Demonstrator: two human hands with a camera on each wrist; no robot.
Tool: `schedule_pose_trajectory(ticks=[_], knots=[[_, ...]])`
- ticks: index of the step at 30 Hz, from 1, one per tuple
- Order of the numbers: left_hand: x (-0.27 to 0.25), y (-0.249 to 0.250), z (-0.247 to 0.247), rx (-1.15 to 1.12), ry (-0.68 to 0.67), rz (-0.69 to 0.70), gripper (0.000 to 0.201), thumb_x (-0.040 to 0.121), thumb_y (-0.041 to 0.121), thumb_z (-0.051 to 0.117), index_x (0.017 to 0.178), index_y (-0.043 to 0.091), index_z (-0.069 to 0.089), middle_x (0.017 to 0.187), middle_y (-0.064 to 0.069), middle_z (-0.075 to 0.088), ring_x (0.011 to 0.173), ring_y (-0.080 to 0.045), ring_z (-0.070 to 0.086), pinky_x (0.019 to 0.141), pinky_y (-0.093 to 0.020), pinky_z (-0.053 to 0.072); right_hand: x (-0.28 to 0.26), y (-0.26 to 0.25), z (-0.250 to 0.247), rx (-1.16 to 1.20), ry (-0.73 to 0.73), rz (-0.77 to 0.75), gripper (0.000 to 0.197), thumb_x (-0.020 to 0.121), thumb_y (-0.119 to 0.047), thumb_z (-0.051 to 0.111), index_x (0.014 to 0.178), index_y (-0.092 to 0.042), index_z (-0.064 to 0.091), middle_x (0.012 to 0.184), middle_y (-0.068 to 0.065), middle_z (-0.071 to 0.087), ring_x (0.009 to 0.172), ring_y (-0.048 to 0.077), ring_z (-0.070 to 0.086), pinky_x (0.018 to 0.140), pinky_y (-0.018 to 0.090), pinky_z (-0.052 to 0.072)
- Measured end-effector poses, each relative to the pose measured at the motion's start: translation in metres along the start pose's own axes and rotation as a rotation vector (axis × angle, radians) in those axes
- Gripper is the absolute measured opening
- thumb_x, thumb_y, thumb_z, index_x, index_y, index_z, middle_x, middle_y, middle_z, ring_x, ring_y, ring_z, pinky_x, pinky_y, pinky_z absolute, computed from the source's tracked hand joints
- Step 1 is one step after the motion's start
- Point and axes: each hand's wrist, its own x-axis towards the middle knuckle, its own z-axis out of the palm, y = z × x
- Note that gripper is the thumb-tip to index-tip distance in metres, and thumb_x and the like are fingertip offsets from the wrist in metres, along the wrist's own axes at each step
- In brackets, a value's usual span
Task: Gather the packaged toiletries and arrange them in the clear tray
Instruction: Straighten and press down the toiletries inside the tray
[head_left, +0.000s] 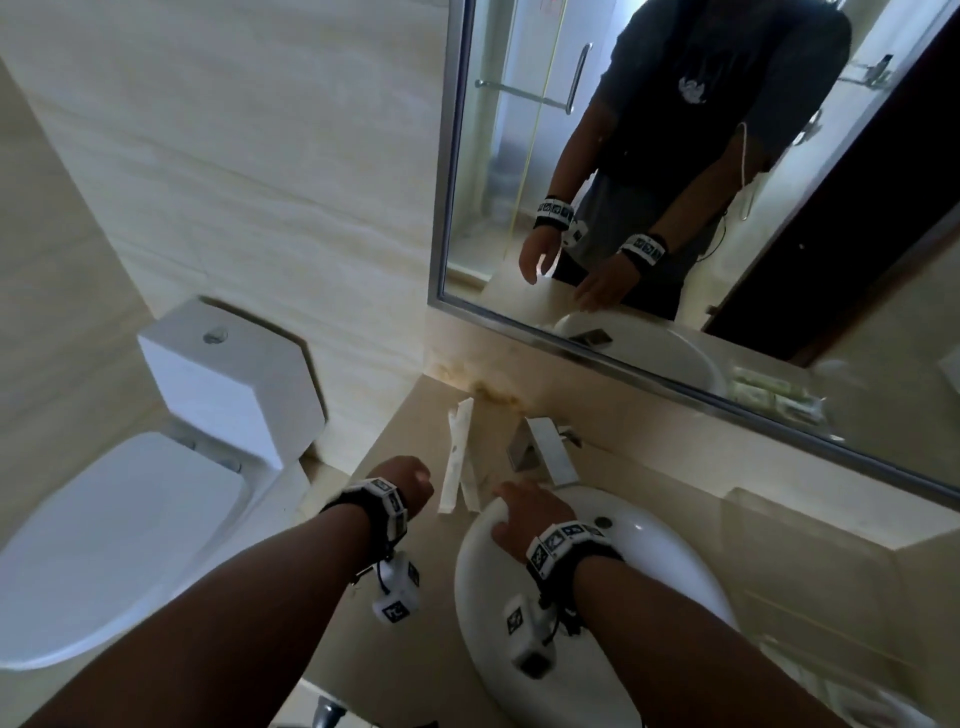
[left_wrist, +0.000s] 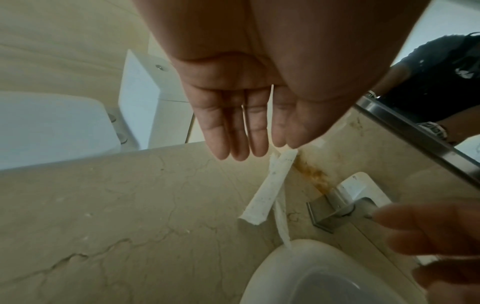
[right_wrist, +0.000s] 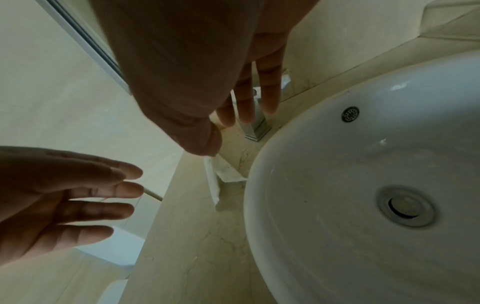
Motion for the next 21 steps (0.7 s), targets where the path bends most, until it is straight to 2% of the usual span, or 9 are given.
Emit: schedule_pose_trajectory(ticks=[5,8,15,18,21], knots=[[0.014,-0.006,0.009,-0.068,-0.002,-0.032,0.034,0.093,0.019,0.051,0.123,0.009,0.065,0.130,-0.012,0.062,0.119,-0.029,0.058,0.100,-0.033,0.045,0.023,0.002,0.013,0.023,-0.036,0.035,0.059,0.086,-0.044,0.048,0.142,-0.030,0.037,0.145,0.003,0.041,0.125,0.026,0.050,0.098,0.040,0.046],[0.021,-0.010,0.013,-0.108,0.006,-0.058,0.036,0.093,0.020,0.052,0.126,0.012,0.062,0.132,-0.010,0.060,0.121,-0.028,0.056,0.101,-0.031,0.044,0.042,-0.003,0.017,0.016,-0.067,0.057,0.055,0.086,-0.044,0.049,0.137,-0.025,0.041,0.137,0.007,0.045,0.118,0.028,0.053,0.092,0.039,0.048],[0.045,-0.024,0.020,-0.218,0.026,-0.122,0.034,0.091,0.021,0.050,0.122,0.022,0.062,0.131,-0.004,0.059,0.120,-0.024,0.056,0.101,-0.029,0.043,0.097,-0.024,0.021,0.069,-0.062,0.126,0.052,0.083,-0.052,0.051,0.122,-0.018,0.049,0.127,0.008,0.051,0.109,0.029,0.059,0.077,0.035,0.044],[0.058,-0.027,0.020,-0.228,0.020,-0.135,0.035,0.092,0.020,0.047,0.125,0.022,0.061,0.133,-0.004,0.059,0.121,-0.024,0.056,0.102,-0.029,0.043,0.116,-0.032,0.022,0.089,-0.045,0.172,0.056,0.082,-0.052,0.053,0.124,-0.017,0.046,0.128,0.009,0.050,0.109,0.031,0.060,0.078,0.037,0.046],[0.069,-0.031,0.019,-0.272,0.016,-0.169,0.035,0.091,0.019,0.047,0.122,0.024,0.063,0.129,-0.003,0.062,0.116,-0.023,0.058,0.098,-0.029,0.045,0.133,-0.034,0.026,0.099,-0.042,0.205,0.060,0.080,-0.053,0.054,0.126,-0.016,0.041,0.131,0.009,0.046,0.111,0.032,0.058,0.080,0.040,0.048]])
